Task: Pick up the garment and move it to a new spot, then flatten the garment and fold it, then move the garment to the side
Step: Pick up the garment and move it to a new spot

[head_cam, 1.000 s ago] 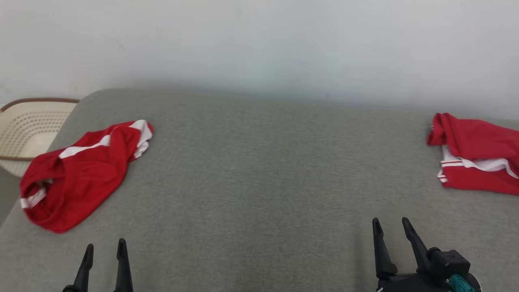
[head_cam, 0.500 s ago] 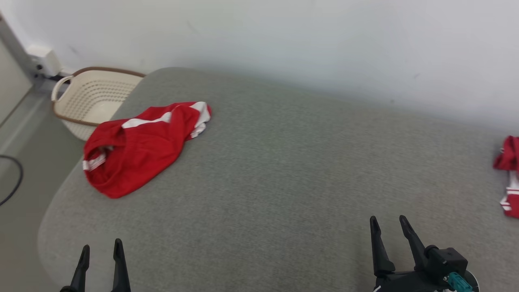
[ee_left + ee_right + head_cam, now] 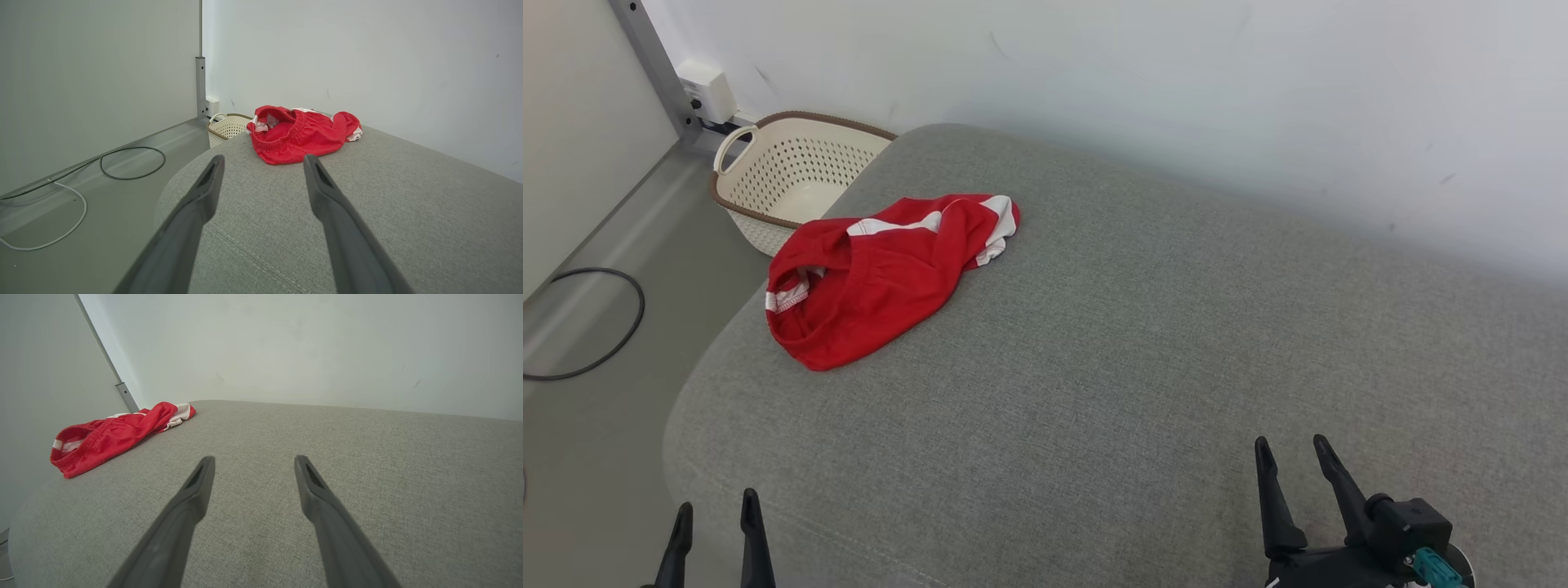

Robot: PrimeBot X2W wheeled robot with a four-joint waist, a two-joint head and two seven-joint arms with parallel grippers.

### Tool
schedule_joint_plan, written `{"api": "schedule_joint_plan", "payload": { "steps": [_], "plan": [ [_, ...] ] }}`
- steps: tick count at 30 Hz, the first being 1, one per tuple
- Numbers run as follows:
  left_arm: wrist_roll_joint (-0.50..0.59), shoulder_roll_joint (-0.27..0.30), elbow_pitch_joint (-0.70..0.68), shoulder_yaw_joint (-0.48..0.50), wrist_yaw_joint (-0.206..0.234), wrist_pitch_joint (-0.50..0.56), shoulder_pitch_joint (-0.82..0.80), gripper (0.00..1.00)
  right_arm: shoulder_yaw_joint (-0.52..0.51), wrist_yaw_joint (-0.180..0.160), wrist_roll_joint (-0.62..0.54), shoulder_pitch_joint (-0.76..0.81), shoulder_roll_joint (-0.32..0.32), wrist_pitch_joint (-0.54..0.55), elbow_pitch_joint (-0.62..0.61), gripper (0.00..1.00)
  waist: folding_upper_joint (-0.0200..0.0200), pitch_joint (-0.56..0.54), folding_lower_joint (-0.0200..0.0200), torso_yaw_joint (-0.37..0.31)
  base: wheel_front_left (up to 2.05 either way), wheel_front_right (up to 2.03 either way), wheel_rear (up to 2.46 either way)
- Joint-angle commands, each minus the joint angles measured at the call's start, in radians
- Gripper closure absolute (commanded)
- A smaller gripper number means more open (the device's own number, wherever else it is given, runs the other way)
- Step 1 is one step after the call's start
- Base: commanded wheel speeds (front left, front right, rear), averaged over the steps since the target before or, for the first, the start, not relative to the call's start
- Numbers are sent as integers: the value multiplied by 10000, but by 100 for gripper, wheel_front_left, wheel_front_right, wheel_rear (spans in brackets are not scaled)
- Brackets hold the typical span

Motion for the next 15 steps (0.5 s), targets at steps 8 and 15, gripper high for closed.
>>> {"api": "schedule_joint_plan", "payload": {
  "steps": [8,15],
  "plan": [
    [-144,3,41,1,-60,-43,-259,0,183,-8,55,-133,13,-6,42,0,0,148,0,-260,0,0,0],
    [92,111,-112,12,-374,-43,-1216,0,111,-8,-31,-315,15,-6,33,0,0,291,0,-446,0,0,0]
  ]
}}
